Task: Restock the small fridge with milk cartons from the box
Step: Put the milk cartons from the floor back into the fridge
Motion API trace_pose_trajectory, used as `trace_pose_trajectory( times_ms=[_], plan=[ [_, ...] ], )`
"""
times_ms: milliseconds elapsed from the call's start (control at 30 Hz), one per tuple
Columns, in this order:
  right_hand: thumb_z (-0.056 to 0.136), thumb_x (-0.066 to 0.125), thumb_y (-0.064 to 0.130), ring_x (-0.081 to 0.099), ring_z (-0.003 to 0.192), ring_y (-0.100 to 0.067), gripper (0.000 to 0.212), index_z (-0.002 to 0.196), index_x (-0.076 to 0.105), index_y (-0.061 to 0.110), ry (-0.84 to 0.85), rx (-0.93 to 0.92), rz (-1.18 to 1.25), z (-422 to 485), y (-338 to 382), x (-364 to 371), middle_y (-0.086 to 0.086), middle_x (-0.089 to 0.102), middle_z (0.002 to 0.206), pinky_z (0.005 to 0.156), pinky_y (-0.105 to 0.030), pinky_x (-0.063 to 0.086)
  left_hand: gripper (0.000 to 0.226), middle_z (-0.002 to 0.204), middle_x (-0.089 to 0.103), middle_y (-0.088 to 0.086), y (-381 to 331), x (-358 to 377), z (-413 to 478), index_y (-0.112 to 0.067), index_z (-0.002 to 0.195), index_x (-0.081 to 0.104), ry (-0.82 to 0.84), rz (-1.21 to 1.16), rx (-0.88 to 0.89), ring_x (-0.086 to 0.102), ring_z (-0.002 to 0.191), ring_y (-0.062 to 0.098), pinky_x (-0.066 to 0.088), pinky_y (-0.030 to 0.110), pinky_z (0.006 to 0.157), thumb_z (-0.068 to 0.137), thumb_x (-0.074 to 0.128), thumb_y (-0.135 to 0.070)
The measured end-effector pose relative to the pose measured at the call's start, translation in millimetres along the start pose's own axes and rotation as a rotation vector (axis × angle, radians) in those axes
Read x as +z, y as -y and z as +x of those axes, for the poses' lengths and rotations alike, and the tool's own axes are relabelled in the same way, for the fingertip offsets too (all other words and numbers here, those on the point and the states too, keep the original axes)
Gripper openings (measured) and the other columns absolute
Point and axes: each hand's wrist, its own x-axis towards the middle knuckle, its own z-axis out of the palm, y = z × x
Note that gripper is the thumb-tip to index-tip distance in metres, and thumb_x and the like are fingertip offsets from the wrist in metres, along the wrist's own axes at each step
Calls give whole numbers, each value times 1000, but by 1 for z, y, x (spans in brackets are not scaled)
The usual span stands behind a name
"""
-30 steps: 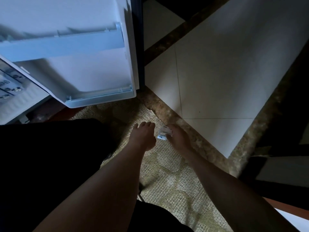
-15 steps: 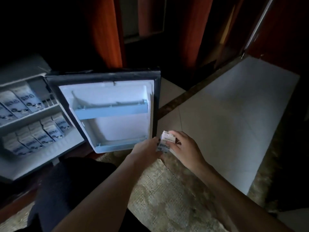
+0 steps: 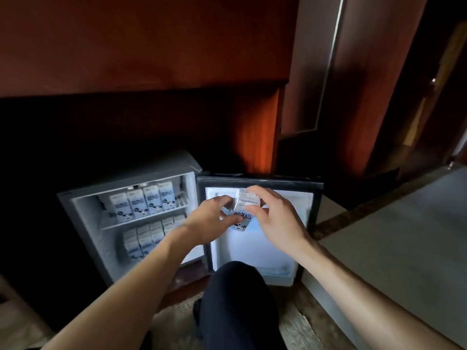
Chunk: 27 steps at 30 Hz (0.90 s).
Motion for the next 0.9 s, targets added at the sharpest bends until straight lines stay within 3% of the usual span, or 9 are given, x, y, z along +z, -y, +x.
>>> trace_pose_trajectory(
  times_ms=[167,300,433,567,700,800,900],
  plan=[
    [96,61,23,59,93,-9,33,130,60,23,49,-60,53,28,41,41,10,65,117,88,-31,49,45,101,64,-17,35,-51,-26,-38,104,57,-52,120,-101,66,87,10,56,42,78,76,57,-73],
    [98,60,26,60,90,-8,33,130,60,24,103,-61,80,44,62,77,14,64,106,82,-26,48,32,104,62,-21,65,-76,-37,-41,113,57,-75,255,-170,64,88,9,52,35,81,89,57,-62],
    [97,62,27,55,82,1,33,130,60,23,210,-63,64,61,66,118,15,60,99,75,-17,39,30,91,63,-11,106,-76,-39,-31,97,54,-74,368,-246,62,83,14,52,35,74,92,54,-60],
    [99,59,28,55,88,-10,34,132,57,19,333,-81,-12,78,58,156,5,61,106,78,-24,40,35,94,63,-9,150,-68,-30,-29,92,57,-40,376,-323,63,83,14,54,37,75,89,56,-64],
    [101,55,30,58,91,-20,26,118,59,11,429,-72,-93,95,44,190,-1,59,104,79,-34,47,35,104,66,-13,182,-57,-14,-39,108,60,20,363,-347,66,84,14,54,33,74,86,57,-67],
    [100,57,29,52,76,-16,17,93,54,13,483,-54,-137,111,25,217,5,53,85,62,-27,38,33,108,67,-10,204,-46,0,-41,108,60,29,378,-390,64,95,18,52,35,80,86,58,-67],
    [100,57,27,50,77,-16,16,91,53,14,581,-39,-191,128,4,245,7,50,82,59,-22,35,39,107,67,-6,233,-29,15,-38,110,60,62,427,-427,64,97,21,50,34,80,87,55,-68]
  ],
)
